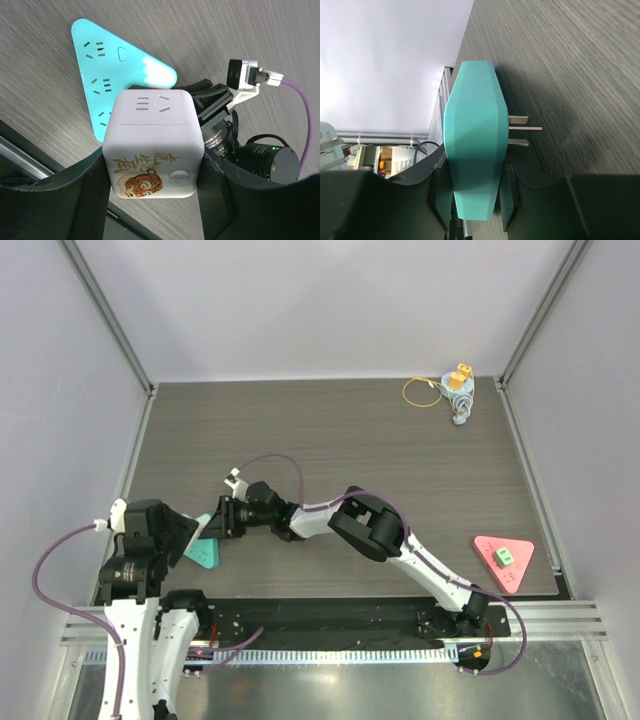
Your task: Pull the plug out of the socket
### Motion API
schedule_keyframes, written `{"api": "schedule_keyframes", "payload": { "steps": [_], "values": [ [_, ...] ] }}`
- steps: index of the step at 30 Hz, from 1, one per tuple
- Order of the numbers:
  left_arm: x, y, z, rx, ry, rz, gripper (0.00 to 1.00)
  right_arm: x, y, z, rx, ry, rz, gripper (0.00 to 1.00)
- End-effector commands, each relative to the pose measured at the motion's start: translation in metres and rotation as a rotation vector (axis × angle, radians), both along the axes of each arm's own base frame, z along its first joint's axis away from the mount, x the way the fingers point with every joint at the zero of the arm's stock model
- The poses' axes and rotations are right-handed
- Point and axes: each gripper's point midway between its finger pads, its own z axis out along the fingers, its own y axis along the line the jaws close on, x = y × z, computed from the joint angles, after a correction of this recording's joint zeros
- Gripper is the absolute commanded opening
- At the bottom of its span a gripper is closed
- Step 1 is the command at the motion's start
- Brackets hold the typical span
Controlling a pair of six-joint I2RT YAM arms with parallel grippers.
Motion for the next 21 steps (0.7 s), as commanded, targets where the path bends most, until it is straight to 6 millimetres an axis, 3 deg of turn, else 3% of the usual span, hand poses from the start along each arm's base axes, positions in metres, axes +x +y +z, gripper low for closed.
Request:
{"api": "schedule_keyframes", "payload": {
  "steps": [1,5,10,12,16,17,18,20,21],
  "values": [
    [-0.002,-0.003,0.000,-0.003,-0.001,-0.028,0.00,-0.002,-0.011,-0.037,-0.057,0.030,-0.011,0.01],
    [-0.001,-0.003,0.004,-0.012,-0.005,-0.006,0.00,-0.001,-0.011,-0.055,-0.239,-0.107,-0.030,0.01],
    [0.011,-0.004,0.033,-0.010,-0.071,-0.019,0.00,-0.006,0.000,-0.053,-0.236,-0.130,-0.024,0.02],
    [0.014,-0.005,0.042,-0.010,-0.087,-0.032,0.00,0.000,0.003,-0.054,-0.237,-0.145,-0.032,0.08],
    [0.014,-0.012,0.040,-0.040,-0.087,-0.061,0.00,0.005,0.011,-0.058,-0.281,-0.187,0.008,0.27],
    [0.015,-0.013,0.039,-0.043,-0.089,-0.065,0.00,0.004,0.010,-0.056,-0.277,-0.187,0.012,0.37],
    [0.015,-0.013,0.039,-0.041,-0.089,-0.067,0.00,0.002,0.006,-0.059,-0.284,-0.181,0.016,0.42],
    [0.016,-0.016,0.040,-0.042,-0.089,-0.092,0.00,0.001,0.005,-0.040,-0.258,-0.195,0.018,0.58],
    [0.017,-0.017,0.040,-0.045,-0.092,-0.102,0.00,-0.001,-0.004,-0.045,-0.273,-0.185,0.021,0.62]
  ]
}}
